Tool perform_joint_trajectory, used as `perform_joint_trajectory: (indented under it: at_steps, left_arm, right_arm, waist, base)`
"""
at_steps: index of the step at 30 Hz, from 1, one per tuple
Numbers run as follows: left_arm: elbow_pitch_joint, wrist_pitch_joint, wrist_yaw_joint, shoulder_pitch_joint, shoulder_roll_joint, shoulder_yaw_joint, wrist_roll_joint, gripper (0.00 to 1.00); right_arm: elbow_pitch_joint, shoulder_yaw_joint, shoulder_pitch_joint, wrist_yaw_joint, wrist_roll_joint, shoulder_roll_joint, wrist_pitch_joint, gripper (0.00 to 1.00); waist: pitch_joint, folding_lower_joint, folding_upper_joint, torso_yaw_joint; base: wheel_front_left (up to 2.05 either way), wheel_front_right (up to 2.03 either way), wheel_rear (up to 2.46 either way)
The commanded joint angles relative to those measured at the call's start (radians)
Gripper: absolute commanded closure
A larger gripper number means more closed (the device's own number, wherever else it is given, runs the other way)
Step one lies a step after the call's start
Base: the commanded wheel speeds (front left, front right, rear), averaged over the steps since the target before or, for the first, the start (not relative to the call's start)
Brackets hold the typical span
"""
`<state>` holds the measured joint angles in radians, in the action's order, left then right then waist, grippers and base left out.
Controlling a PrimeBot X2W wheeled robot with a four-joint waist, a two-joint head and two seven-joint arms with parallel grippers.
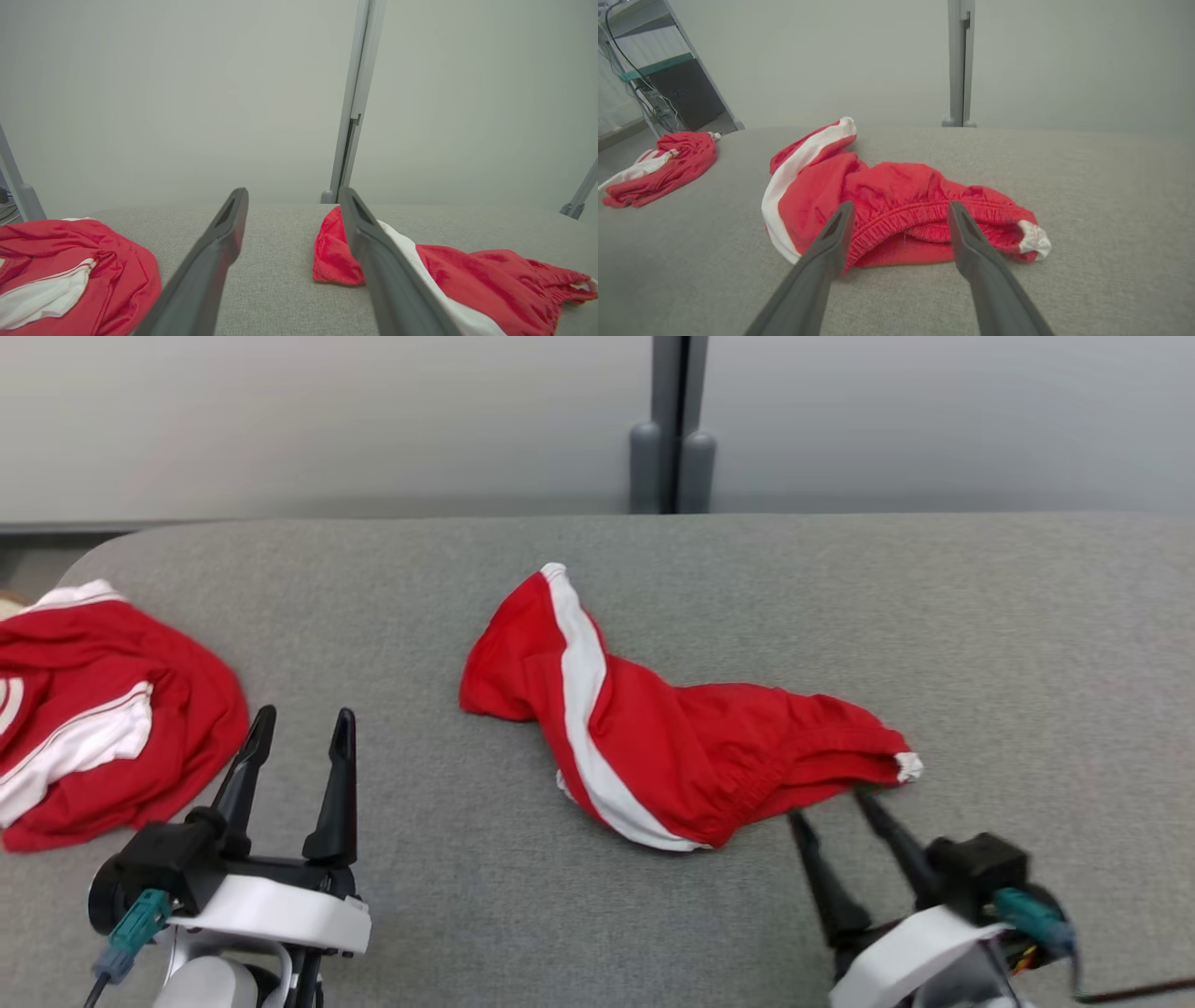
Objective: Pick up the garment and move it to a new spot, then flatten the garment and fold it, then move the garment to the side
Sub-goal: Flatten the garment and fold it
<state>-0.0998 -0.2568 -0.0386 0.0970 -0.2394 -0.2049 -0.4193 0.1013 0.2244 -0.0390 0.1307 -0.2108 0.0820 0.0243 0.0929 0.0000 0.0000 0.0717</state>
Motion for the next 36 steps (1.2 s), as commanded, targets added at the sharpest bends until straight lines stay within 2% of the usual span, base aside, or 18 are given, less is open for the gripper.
perform_joint_trajectory:
  at_steps: [1,6,13,14,15,16,17,23,29,36]
  left_arm:
    - [-0.005,-0.005,0.005,0.029,0.002,0.000,0.008,0.00]
    - [-0.022,-0.007,0.018,0.071,0.023,-0.004,0.022,0.00]
    - [-0.010,-0.007,0.046,0.103,0.054,0.030,0.045,0.00]
    - [-0.009,-0.008,0.049,0.103,0.058,0.036,0.051,0.00]
    - [-0.007,-0.008,0.053,0.102,0.063,0.043,0.057,0.00]
    - [-0.007,-0.008,0.053,0.102,0.063,0.043,0.057,0.00]
    - [-0.005,-0.008,0.056,0.103,0.069,0.048,0.063,0.00]
    - [-0.002,-0.008,0.079,0.097,0.088,0.080,0.096,0.00]
    - [0.002,-0.007,0.093,0.082,0.101,0.114,0.121,0.00]
    - [-0.001,-0.007,0.108,0.100,0.104,0.146,0.139,0.00]
  right_arm:
    - [0.041,0.044,-0.018,0.000,-0.016,0.005,0.008,0.00]
    - [0.179,0.136,-0.063,0.000,-0.049,0.002,-0.004,0.00]
    - [0.333,0.173,-0.161,0.000,-0.080,-0.008,-0.072,0.00]
    - [0.344,0.176,-0.173,0.000,-0.082,-0.008,-0.087,0.14]
    - [0.356,0.180,-0.181,0.000,-0.086,-0.008,-0.097,0.67]
    - [0.356,0.180,-0.181,0.000,-0.086,-0.008,-0.097,0.67]
    - [0.364,0.191,-0.184,0.000,-0.086,-0.007,-0.105,1.00]
    - [0.338,0.210,-0.177,0.000,-0.091,0.014,-0.147,1.00]
    - [0.223,0.195,-0.134,0.000,-0.092,0.045,-0.134,1.00]
    - [0.033,0.083,-0.061,0.000,-0.068,0.121,-0.076,1.00]
  waist:
    - [0.033,0.0000,0.0000,0.037]
    - [0.074,0.0000,0.0000,0.084]
    - [0.105,0.0000,0.0000,0.115]
    - [0.106,0.0000,0.0000,0.117]
    - [0.108,0.0000,0.0000,0.118]
    - [0.108,0.0000,0.0000,0.118]
    - [0.109,0.0000,0.0000,0.119]
    - [0.111,0.0000,0.0000,0.108]
    - [0.114,0.0000,0.0000,0.048]
    - [0.134,0.0000,0.0000,-0.031]
  base:
    - [0.00,0.00,0.00]
    - [0.00,0.00,0.00]
    - [0.00,0.00,0.00]
    - [0.00,0.00,0.00]
    - [0.00,0.00,0.00]
    - [0.00,0.00,0.00]
    - [0.00,0.00,0.00]
    - [0.00,0.00,0.00]
    - [0.00,0.00,0.00]
    - [0.00,0.00,0.00]
